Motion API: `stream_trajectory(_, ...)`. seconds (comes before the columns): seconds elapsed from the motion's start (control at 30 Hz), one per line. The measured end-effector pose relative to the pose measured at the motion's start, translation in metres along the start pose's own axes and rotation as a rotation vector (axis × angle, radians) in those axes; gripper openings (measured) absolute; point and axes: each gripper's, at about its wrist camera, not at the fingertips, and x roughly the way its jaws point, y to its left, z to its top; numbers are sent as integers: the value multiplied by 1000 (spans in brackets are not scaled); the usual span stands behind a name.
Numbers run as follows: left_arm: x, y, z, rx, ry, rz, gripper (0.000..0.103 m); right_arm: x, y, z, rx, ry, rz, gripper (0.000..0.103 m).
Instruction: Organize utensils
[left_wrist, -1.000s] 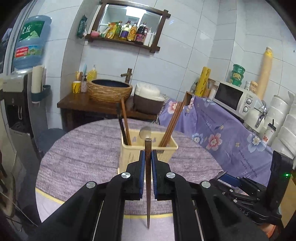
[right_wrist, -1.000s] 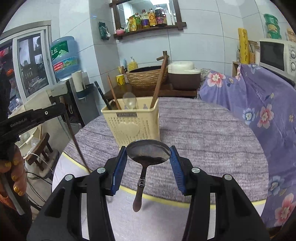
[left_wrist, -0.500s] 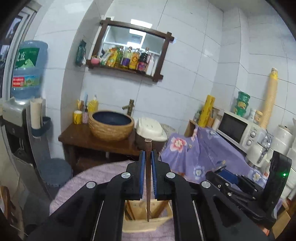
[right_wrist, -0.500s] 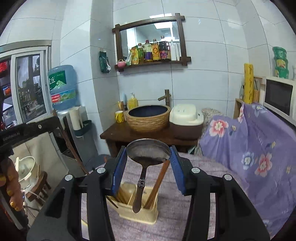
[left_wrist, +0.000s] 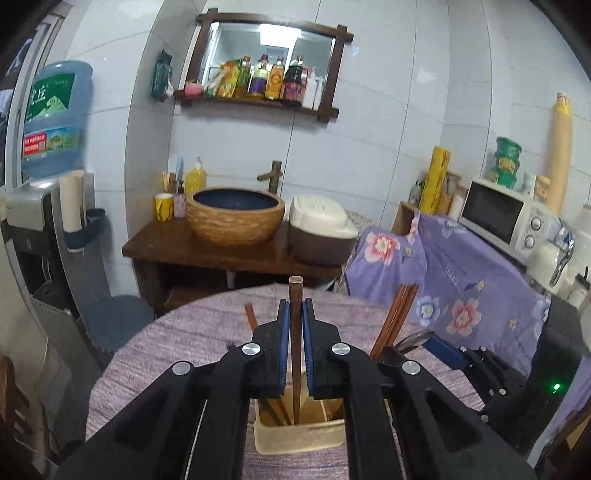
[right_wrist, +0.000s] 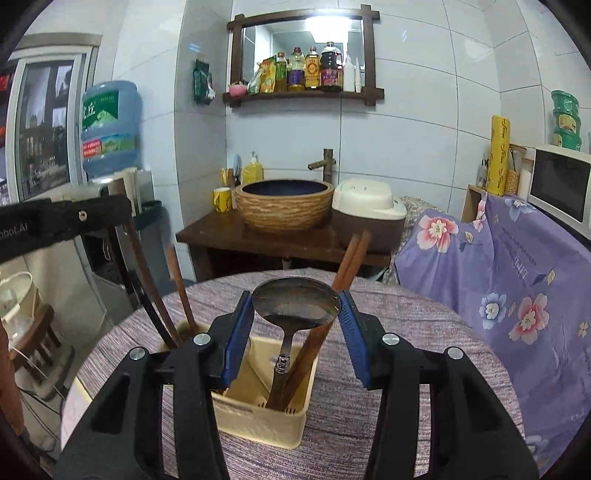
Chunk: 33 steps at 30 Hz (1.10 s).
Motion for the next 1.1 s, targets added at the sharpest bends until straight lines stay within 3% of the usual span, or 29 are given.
stream_trajectory(0.17,14,7,-29,5,51,8,8,7,2,-23,-29,19,-13,48)
stream_trajectory(0.37,24,12,-38,1,79,20,8,8,1,-39,-31,2,-25,48)
stream_trajectory(0.47,21,12,-39,-9,71,16,9,2,-2,-42,-21,-27,-39,64)
stream_trajectory(0.53,14,11,-40,-6,58,16,21,-7,-4,-42,-14,-48,-41,65)
stream_trajectory(0.6,4,10,-42,0,31,30,55,-17,-7,-44,-3,-58,-31,68)
stream_trajectory(0.7,-17,11,-49,7,-26,55,76,-36,-12,-51,9,-65,-29,74)
stream_trajectory(0.77,-28,13,-57,15,-36,50,86,-48,-15,-58,11,-64,-38,76)
stream_trajectory(0.87,-44,15,-73,37,-34,39,97,-68,-24,-74,31,-38,-49,87)
stream_trajectory(1.1,-90,35,-129,43,-61,62,98,-115,-55,-128,117,9,-74,95)
